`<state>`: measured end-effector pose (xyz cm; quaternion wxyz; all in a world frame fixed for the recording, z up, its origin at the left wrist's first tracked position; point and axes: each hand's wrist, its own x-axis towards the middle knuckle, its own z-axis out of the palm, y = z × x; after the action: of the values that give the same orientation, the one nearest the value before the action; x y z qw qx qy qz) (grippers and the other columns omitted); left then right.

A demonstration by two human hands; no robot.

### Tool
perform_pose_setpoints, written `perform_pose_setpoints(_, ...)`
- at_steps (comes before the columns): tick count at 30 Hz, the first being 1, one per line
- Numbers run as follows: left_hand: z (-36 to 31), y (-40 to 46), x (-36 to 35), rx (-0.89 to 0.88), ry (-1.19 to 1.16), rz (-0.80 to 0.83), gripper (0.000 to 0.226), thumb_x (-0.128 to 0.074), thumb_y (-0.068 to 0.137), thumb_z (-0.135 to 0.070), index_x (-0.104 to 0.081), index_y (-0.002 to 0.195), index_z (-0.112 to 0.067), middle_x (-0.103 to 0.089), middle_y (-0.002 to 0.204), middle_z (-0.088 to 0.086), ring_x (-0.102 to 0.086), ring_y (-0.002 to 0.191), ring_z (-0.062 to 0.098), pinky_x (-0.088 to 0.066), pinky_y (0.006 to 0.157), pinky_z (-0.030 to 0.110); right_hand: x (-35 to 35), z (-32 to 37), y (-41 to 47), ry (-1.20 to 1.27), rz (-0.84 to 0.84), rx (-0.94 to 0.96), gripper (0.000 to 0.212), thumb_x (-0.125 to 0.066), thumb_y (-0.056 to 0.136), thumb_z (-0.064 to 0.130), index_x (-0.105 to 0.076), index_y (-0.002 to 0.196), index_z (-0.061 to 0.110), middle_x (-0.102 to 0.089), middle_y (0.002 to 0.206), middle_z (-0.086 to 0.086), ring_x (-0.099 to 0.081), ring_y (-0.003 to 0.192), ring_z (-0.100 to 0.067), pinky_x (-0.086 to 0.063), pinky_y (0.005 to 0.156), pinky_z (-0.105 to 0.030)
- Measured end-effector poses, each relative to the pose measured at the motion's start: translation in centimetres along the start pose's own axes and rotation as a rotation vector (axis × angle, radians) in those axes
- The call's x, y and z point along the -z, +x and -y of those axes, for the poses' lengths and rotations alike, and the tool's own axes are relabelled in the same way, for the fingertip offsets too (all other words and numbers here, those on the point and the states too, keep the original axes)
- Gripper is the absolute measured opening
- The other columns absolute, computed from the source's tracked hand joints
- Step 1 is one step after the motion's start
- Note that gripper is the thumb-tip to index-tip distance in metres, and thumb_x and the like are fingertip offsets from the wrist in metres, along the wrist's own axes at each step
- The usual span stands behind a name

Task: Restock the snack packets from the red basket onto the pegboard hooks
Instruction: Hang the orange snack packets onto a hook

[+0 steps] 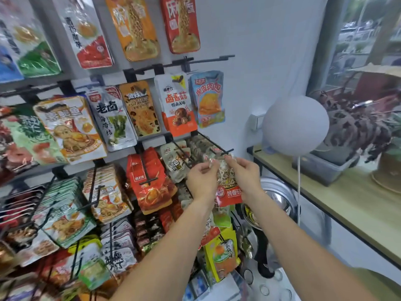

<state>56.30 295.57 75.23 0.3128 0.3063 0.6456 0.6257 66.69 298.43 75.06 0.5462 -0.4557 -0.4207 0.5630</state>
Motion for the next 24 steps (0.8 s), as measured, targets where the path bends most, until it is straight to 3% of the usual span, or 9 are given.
perform_pose_setpoints(5,-0.2,-0.1,-0.9,0.021,-0.025,0.027,0.024,-0.078,0.095,-0.037,-0.072,0.104,-0.016,-0.074,0.094,-0.004,-0.067,0.081,0.01,-0.047,0.065,0.022,0.4,0.5,0.9,-0.017,-0.001,-0.021,0.023,-0.078,0.092,0.023,-0.076,0.097,0.0,-0.076,0.091,-0.024,-0.073,0.079,-0.037,-0.058,0.075,-0.045)
perform_pose_setpoints(10,0.8,-0.5,-0.8,0.019,-0.038,0.033,0.027,-0.074,0.098,-0.037,-0.069,0.11,-0.014,-0.07,0.093,-0.004,-0.063,0.078,0.008,-0.044,0.064,0.022,0.5,0.8,0.7,-0.089,0.013,-0.04,0.017,-0.077,0.092,0.019,-0.075,0.094,0.003,-0.077,0.086,-0.019,-0.075,0.072,-0.033,-0.06,0.067,-0.04)
perform_pose_setpoints(13,0.5,-0.3,-0.6,0.025,-0.03,0.03,0.026,-0.073,0.099,-0.038,-0.068,0.111,-0.015,-0.07,0.095,-0.007,-0.064,0.083,0.01,-0.044,0.065,0.02,-0.1,0.5,1.2,-0.124,-0.02,-0.052,0.017,-0.079,0.09,0.023,-0.076,0.091,0.006,-0.077,0.084,-0.017,-0.075,0.077,-0.036,-0.061,0.073,-0.046)
perform_pose_setpoints(18,0.5,-1.2,0.9,0.011,0.085,0.036,0.054,-0.068,0.102,-0.038,-0.054,0.146,-0.011,-0.064,0.137,0.0,-0.059,0.112,0.009,-0.046,0.097,0.026,-2.9,-0.5,4.2,-0.318,-0.143,-0.034,0.019,-0.077,0.085,0.025,-0.07,0.072,0.012,-0.072,0.07,-0.003,-0.07,0.073,-0.028,-0.059,0.072,-0.045)
perform_pose_setpoints(21,1.5,-1.8,3.1,-0.117,0.246,0.102,0.052,-0.06,0.107,-0.037,-0.049,0.153,-0.017,-0.056,0.15,-0.003,-0.055,0.132,0.012,-0.044,0.113,0.032,-4.4,-1.0,5.6,-0.409,-0.215,0.021,0.021,-0.079,0.082,0.032,-0.072,0.086,0.013,-0.074,0.083,-0.001,-0.071,0.085,-0.027,-0.059,0.074,-0.04)
perform_pose_setpoints(24,2.1,-2.1,5.6,-0.269,0.419,0.177,0.048,-0.054,0.109,-0.037,-0.048,0.154,-0.024,-0.05,0.158,-0.005,-0.045,0.144,0.013,-0.039,0.121,0.04,-4.0,-1.0,3.5,-0.433,-0.27,0.049,0.037,-0.078,0.087,0.043,-0.064,0.11,0.018,-0.065,0.101,0.003,-0.06,0.088,-0.016,-0.047,0.072,-0.029)
